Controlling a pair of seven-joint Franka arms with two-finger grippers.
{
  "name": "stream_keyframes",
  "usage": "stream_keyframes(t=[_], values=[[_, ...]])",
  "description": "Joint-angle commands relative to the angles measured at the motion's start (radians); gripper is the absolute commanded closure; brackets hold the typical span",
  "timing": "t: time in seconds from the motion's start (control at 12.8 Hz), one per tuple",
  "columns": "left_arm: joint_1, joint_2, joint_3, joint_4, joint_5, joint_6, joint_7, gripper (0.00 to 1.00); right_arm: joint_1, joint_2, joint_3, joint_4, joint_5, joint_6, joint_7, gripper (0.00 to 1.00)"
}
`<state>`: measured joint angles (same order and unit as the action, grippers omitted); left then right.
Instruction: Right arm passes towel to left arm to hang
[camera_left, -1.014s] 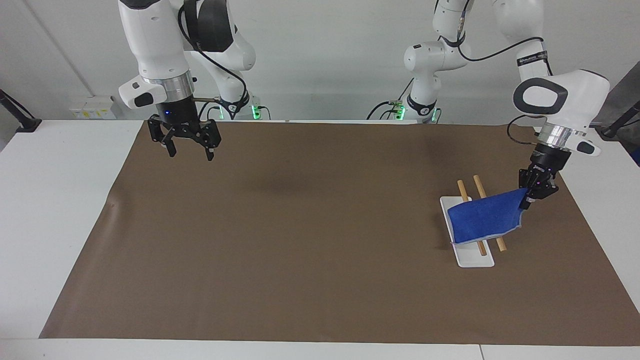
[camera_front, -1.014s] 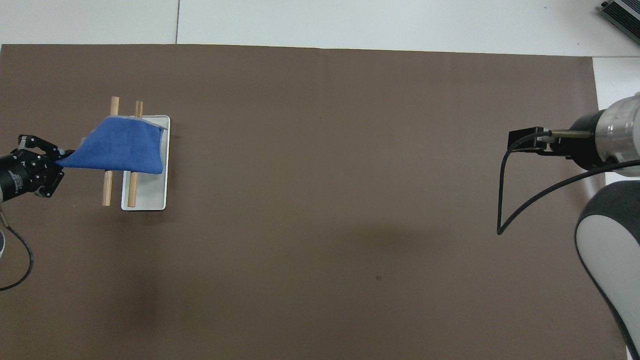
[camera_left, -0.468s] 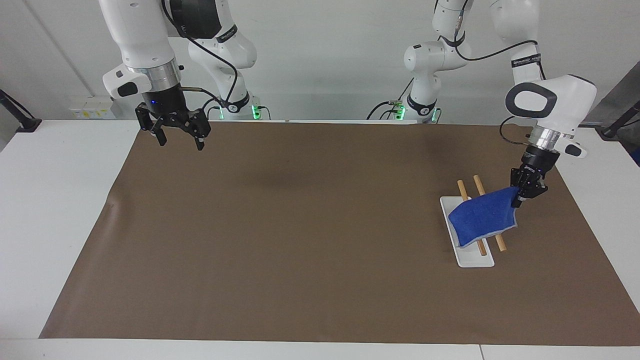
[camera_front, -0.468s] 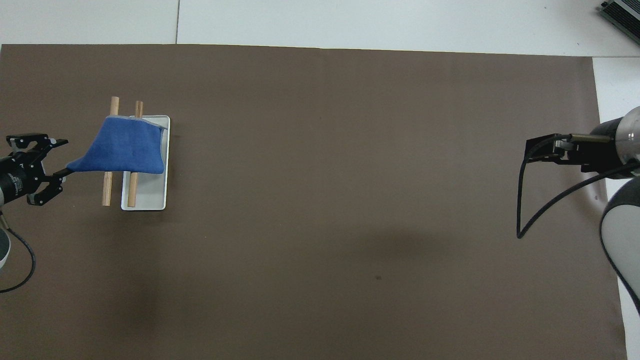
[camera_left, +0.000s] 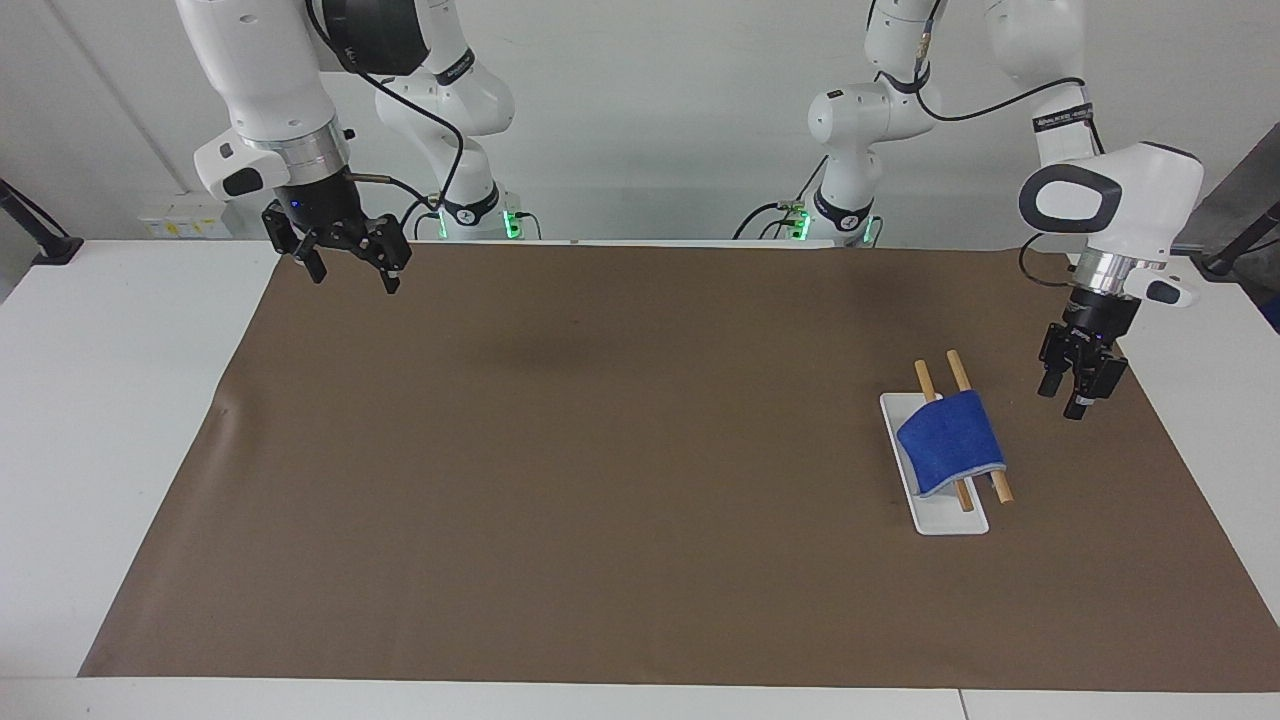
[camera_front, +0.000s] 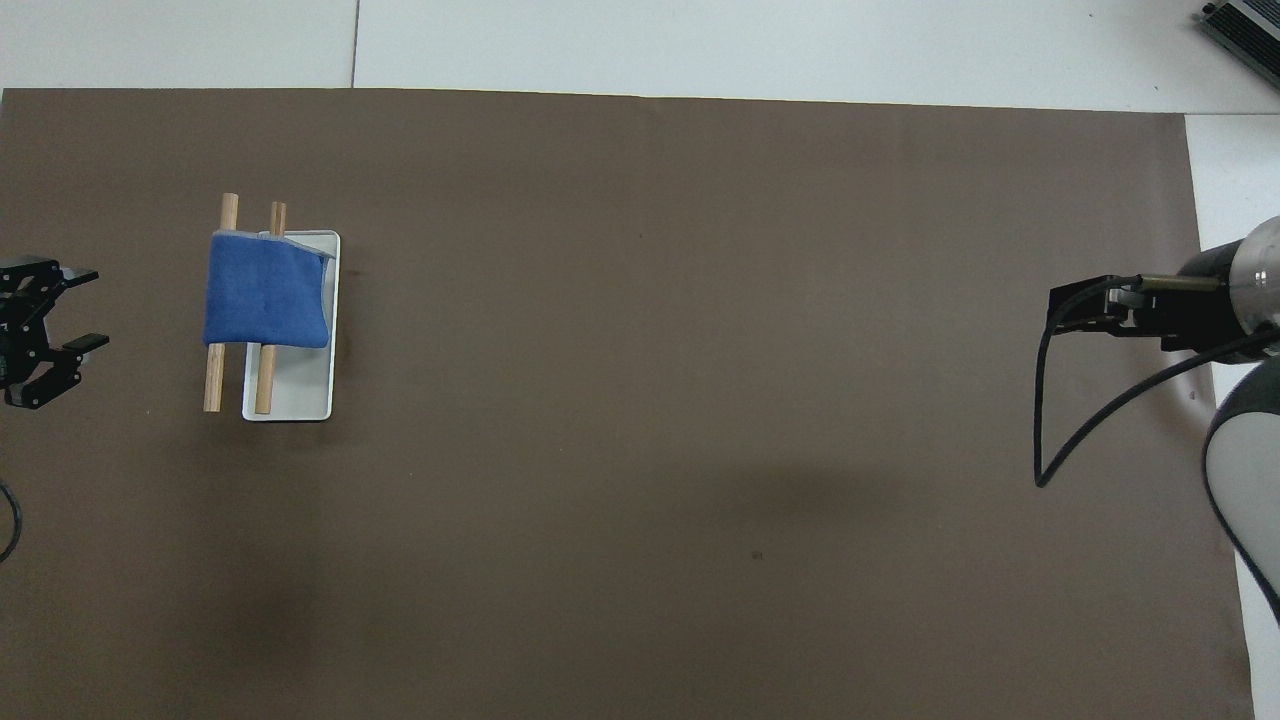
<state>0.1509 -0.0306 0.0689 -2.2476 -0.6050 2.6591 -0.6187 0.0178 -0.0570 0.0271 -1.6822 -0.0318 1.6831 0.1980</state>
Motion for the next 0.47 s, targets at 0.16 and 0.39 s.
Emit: stream_keyframes(t=[0.16,0.39], values=[[0.102,0.076,-0.009,0.268,0.212,-0.359,0.017,0.26,0.033,0.003,-0.045,0.012,0.0,-0.033,-0.038,0.0],[0.107,0.139,-0.011,0.507,0.351,-0.604,0.028,0.27,0.034,0.003,-0.045,0.01,0.001,-0.03,-0.038,0.0]])
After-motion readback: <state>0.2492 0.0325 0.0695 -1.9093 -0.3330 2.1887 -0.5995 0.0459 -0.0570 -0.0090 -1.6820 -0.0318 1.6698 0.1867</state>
